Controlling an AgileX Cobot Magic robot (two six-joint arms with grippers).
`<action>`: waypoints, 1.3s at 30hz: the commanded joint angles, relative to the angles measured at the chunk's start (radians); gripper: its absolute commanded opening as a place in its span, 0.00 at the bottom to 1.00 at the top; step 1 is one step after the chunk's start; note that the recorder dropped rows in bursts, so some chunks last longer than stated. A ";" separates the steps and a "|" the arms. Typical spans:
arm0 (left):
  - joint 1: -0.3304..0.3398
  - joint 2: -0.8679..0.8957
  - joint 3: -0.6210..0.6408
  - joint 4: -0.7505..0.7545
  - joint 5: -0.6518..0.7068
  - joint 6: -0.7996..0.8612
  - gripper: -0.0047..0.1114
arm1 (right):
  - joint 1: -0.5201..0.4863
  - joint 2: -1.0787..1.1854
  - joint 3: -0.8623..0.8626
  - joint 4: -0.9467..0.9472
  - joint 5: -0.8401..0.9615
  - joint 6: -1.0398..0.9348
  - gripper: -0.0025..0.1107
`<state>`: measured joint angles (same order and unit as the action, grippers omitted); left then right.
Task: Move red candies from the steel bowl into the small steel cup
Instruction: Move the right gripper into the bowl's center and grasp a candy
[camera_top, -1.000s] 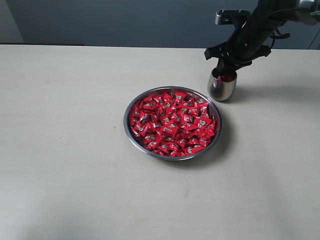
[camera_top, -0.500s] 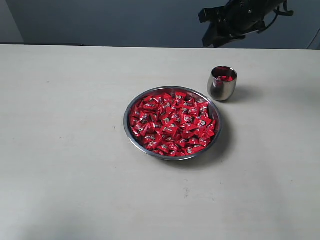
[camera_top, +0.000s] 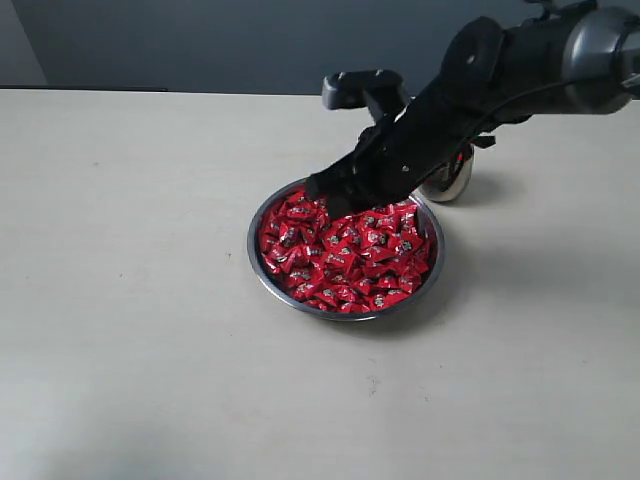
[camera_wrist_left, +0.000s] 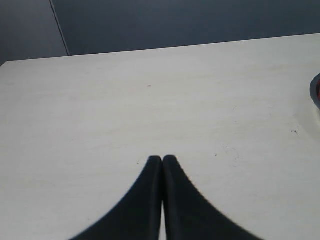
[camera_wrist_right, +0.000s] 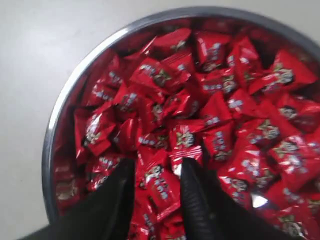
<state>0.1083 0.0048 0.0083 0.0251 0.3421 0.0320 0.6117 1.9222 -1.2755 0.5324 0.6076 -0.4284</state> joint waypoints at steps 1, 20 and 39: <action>0.000 -0.005 -0.008 0.002 -0.008 -0.003 0.04 | 0.056 0.035 0.005 -0.084 -0.011 0.040 0.30; 0.000 -0.005 -0.008 0.002 -0.008 -0.003 0.04 | 0.005 0.059 0.002 -0.157 0.043 0.402 0.30; 0.000 -0.005 -0.008 0.002 -0.008 -0.003 0.04 | -0.005 0.136 -0.026 -0.058 0.093 0.372 0.30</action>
<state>0.1083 0.0048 0.0083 0.0251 0.3421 0.0320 0.6074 2.0537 -1.2945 0.4674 0.7105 -0.0432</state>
